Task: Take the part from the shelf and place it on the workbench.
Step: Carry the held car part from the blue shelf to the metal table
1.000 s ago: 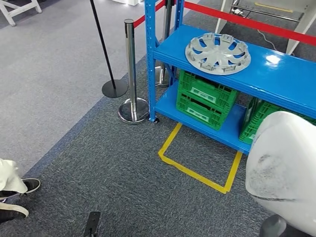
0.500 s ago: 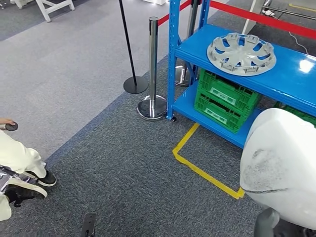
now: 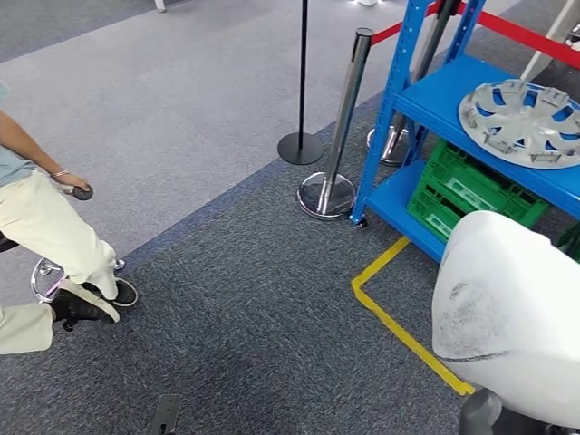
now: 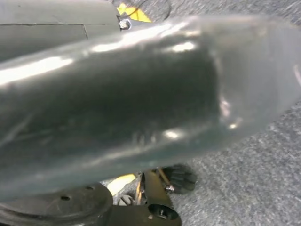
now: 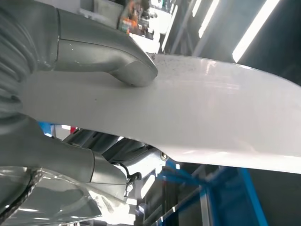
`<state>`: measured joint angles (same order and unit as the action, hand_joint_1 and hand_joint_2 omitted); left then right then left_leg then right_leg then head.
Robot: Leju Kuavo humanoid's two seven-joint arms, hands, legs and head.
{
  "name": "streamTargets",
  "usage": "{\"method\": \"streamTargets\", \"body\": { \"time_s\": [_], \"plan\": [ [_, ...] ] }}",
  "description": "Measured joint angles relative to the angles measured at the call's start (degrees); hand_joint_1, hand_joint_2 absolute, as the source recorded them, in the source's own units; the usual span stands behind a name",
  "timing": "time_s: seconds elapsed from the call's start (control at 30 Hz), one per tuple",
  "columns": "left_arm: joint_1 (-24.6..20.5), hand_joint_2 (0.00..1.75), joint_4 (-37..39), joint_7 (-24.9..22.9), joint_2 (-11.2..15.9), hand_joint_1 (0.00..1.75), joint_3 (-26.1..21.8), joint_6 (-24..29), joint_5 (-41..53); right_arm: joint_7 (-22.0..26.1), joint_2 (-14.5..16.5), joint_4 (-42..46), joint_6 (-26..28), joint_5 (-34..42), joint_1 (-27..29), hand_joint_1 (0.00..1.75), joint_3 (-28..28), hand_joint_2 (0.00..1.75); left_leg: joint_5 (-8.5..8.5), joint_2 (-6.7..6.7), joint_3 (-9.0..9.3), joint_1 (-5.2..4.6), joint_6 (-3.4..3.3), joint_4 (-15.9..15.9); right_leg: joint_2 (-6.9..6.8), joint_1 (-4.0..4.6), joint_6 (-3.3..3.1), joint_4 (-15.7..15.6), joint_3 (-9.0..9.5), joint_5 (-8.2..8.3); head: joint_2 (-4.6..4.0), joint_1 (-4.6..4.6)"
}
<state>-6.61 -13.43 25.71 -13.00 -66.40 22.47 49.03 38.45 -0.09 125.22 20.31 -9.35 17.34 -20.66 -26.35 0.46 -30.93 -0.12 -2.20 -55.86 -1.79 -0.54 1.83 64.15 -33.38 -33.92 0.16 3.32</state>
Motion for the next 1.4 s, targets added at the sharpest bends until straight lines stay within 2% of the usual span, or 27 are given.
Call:
{"method": "streamTargets", "body": {
  "time_s": [0.07,0.1,0.13,0.17,0.23,0.3,0.37,0.4,0.47,0.53,0.6,0.63,0.67,0.7,0.77,0.83,0.9,0.93,1.0,1.07,1.1,1.13,1.17,1.23,1.3,1.37,1.4],
  "plan": [
    [0.01,0.00,0.01,-0.62,-0.08,0.00,0.09,0.13,0.54,0.00,0.00,-0.19,0.10,-0.19,0.37,1.75,0.05,1.75,0.10,-1.43,-0.20,-0.08,-0.18,-0.03,1.46,-0.04,0.08,7.48,-3.72,-2.73,-0.01,-0.05],
    [0.09,0.00,0.01,-0.95,-0.13,0.00,0.19,0.25,0.81,0.00,0.00,-0.26,0.23,-0.35,0.59,1.75,0.07,1.75,0.10,-2.19,-0.21,-0.11,-0.19,-0.07,1.63,-0.05,0.09,8.78,-4.51,-2.54,-0.01,-0.05],
    [0.16,0.00,0.01,-1.29,-0.14,0.00,0.32,0.37,1.08,0.00,0.00,-0.31,0.38,-0.49,0.81,1.75,0.07,1.75,0.09,-3.00,-0.17,-0.12,-0.17,-0.16,1.78,-0.07,0.06,7.68,-4.17,-1.15,-0.01,-0.04],
    [0.21,0.00,0.01,-1.58,-0.17,0.00,0.46,0.46,1.25,0.00,0.00,-0.33,0.54,-0.59,1.03,1.75,0.07,1.75,0.04,-3.82,-0.12,-0.09,-0.10,-0.30,2.14,-0.13,0.01,4.55,-2.83,1.05,-0.01,-0.04],
    [0.19,0.00,0.01,-1.92,-0.25,0.00,0.77,0.54,1.48,0.00,0.00,-0.33,0.75,-0.66,1.40,1.75,0.07,1.75,-0.20,-5.39,-0.31,-0.09,0.28,-0.89,4.78,-0.52,-0.09,-3.11,0.57,4.52,-0.01,-0.05],
    [0.15,0.00,0.01,-2.13,-0.30,0.00,1.00,0.58,1.65,0.00,0.00,-0.32,0.90,-0.67,1.69,1.75,0.08,1.75,-0.28,-6.68,-1.04,-0.08,0.87,-1.44,6.91,-0.77,-0.26,-6.57,2.31,5.01,-0.01,-0.01],
    [0.30,0.00,0.01,-2.50,-0.27,0.00,1.10,0.69,1.90,0.00,0.00,-0.31,1.11,-0.81,1.87,1.75,0.11,1.75,-0.08,-7.88,-1.65,0.08,1.49,-1.63,6.20,-0.77,-0.61,-6.75,2.61,4.83,-0.01,0.04],
    [0.40,0.00,0.01,-2.76,-0.27,0.00,1.16,0.76,2.10,0.00,0.00,-0.31,1.39,-1.02,1.91,1.75,0.11,1.75,-0.28,-7.58,-1.86,0.08,1.81,-1.96,5.49,-0.81,-0.86,-6.85,2.70,4.88,-0.01,0.08],
    [0.44,0.00,0.01,-3.14,-0.25,0.00,1.30,0.84,2.43,0.00,0.00,-0.26,2.17,-1.48,1.96,1.75,0.04,1.75,-1.49,-5.52,-2.60,-0.04,2.28,-3.72,4.10,-0.96,-1.41,-7.11,2.98,4.91,-0.01,0.46],
    [0.33,0.00,0.01,-3.01,-0.23,0.00,1.42,0.79,2.64,0.00,-0.01,-0.19,3.06,-1.73,2.15,1.75,-0.19,1.75,-4.23,-2.67,-4.89,0.01,2.73,-8.83,2.71,-0.74,-1.83,-7.12,3.12,4.75,-0.01,0.76],
    [0.29,0.00,0.01,-2.22,-0.19,0.00,1.46,0.55,2.58,0.00,-0.02,-0.15,3.90,-1.82,2.35,1.75,-0.66,1.75,-7.10,-1.29,-8.08,0.23,3.10,-15.81,0.90,-0.50,-2.06,-7.10,3.23,4.56,-0.01,0.74],
    [0.33,0.00,0.01,-1.70,-0.17,0.00,1.45,0.38,2.45,0.00,-0.04,-0.15,4.19,-1.85,2.40,1.75,-0.93,1.75,-7.41,-1.04,-8.89,0.32,3.18,-17.66,0.01,-0.41,-2.13,-7.09,3.32,4.46,-0.01,0.75],
    [0.37,0.00,0.01,-1.27,-0.14,0.00,1.44,0.24,2.29,0.00,-0.06,-0.15,4.37,-1.86,2.41,1.75,-1.20,1.75,-6.57,-0.88,-8.59,0.35,3.14,-17.21,-0.78,-0.33,-2.15,-7.09,3.44,4.35,-0.01,0.77],
    [0.39,0.00,0.01,-0.98,-0.08,0.00,1.43,0.13,2.15,0.00,-0.08,-0.15,4.46,-1.86,2.41,1.75,-1.43,1.75,-4.75,-0.54,-7.16,0.34,2.98,-14.47,-1.49,-0.26,-2.12,-7.09,3.63,4.22,-0.01,0.76],
    [0.32,0.00,0.01,-0.56,0.05,0.00,1.43,-0.08,1.95,0.00,-0.11,-0.15,4.57,-1.95,2.41,1.75,-1.81,1.75,-1.34,1.68,-3.18,-0.09,2.33,-6.71,-2.77,-0.03,-1.92,-7.06,4.06,3.91,-0.01,0.75],
    [0.13,0.00,0.01,-0.03,0.13,0.00,1.44,-0.65,1.85,0.00,-0.18,-0.15,4.94,-2.31,2.39,1.75,-2.18,1.75,-0.49,3.63,-1.23,-0.69,1.64,-2.50,-3.94,0.26,-1.56,-7.01,4.23,3.64,-0.01,0.72],
    [0.14,0.00,0.01,0.49,0.19,0.00,1.43,-1.65,1.79,0.00,-0.31,-0.15,5.60,-2.82,2.27,1.75,-2.57,1.75,-0.60,3.06,-1.34,-0.89,1.10,-1.98,-5.16,0.37,-1.13,-7.11,4.38,3.50,-0.01,0.73],
    [0.26,0.00,0.02,0.61,0.19,0.00,1.43,-2.08,1.80,0.00,-0.40,-0.14,5.95,-3.04,2.16,1.75,-2.78,1.75,-0.43,2.40,-1.35,-0.78,0.80,-1.74,-4.83,0.31,-0.84,-7.03,4.38,3.23,-0.01,0.69],
    [0.31,0.00,0.03,0.27,0.14,0.00,1.44,-2.39,2.00,0.00,-0.69,-0.10,6.58,-3.45,2.06,1.75,-3.16,1.75,-0.01,1.14,-1.22,-0.43,0.10,-1.24,-1.96,0.10,-0.37,-4.65,3.33,1.39,0.00,0.51],
    [0.24,0.00,0.03,-0.65,0.03,0.00,1.47,-2.25,2.36,0.01,-1.09,-0.08,7.05,-3.68,2.24,1.75,-3.46,1.75,0.19,-0.18,-1.35,-0.26,-0.28,-1.13,1.10,-0.09,-0.14,2.41,-0.16,-2.13,0.00,0.32],
    [0.25,0.00,0.03,-1.16,0.01,0.00,1.48,-2.16,2.52,0.01,-1.28,-0.08,7.24,-3.72,2.35,1.75,-3.61,1.75,0.23,-0.92,-1.42,-0.25,-0.35,-1.14,1.55,-0.10,-0.03,6.31,-2.19,-3.52,-0.01,0.30],
    [0.33,0.00,0.03,-1.58,-0.01,0.00,1.48,-2.10,2.64,0.01,-1.43,-0.09,7.41,-3.78,2.42,1.75,-3.74,1.75,0.25,-1.66,-1.44,-0.26,-0.36,-1.15,1.69,-0.11,0.06,8.92,-3.68,-4.01,-0.01,0.31],
    [0.43,0.00,0.03,-1.91,0.03,0.00,1.47,-2.07,2.73,0.00,-1.56,-0.11,7.61,-3.82,2.44,1.75,-3.89,1.75,0.26,-2.45,-1.42,-0.25,-0.36,-1.18,1.73,-0.15,0.12,9.28,-4.12,-3.23,-0.01,0.31],
    [0.56,0.00,0.03,-2.33,0.09,0.00,1.47,-2.01,2.92,0.00,-1.77,-0.13,8.02,-3.90,2.43,1.75,-4.11,1.75,0.22,-4.16,-1.33,-0.15,-0.20,-1.36,2.53,-0.40,0.22,3.54,-1.80,1.02,-0.01,0.30],
    [0.52,0.00,0.03,-2.68,0.18,0.00,1.48,-1.89,3.07,0.01,-1.96,-0.19,8.32,-3.90,2.37,1.75,-4.30,1.75,0.07,-5.76,-1.65,-0.19,0.34,-1.96,5.22,-0.83,0.26,-3.54,1.39,3.88,-0.01,0.31],
    [0.53,0.00,0.03,-2.95,0.32,0.00,1.48,-1.76,3.08,0.01,-2.13,-0.26,8.48,-3.90,2.32,1.75,-4.51,1.75,0.18,-7.04,-2.36,-0.10,1.12,-2.41,6.62,-0.90,-0.02,-5.82,2.54,3.95,-0.01,0.32],
    [0.64,0.00,0.03,-3.01,0.41,0.00,1.48,-1.73,3.08,0.01,-2.19,-0.28,8.52,-3.90,2.27,1.75,-4.61,1.75,0.33,-7.68,-2.67,0.05,1.47,-2.47,6.09,-0.83,-0.33,-5.91,2.65,3.99,-0.01,0.34]
  ]
}}
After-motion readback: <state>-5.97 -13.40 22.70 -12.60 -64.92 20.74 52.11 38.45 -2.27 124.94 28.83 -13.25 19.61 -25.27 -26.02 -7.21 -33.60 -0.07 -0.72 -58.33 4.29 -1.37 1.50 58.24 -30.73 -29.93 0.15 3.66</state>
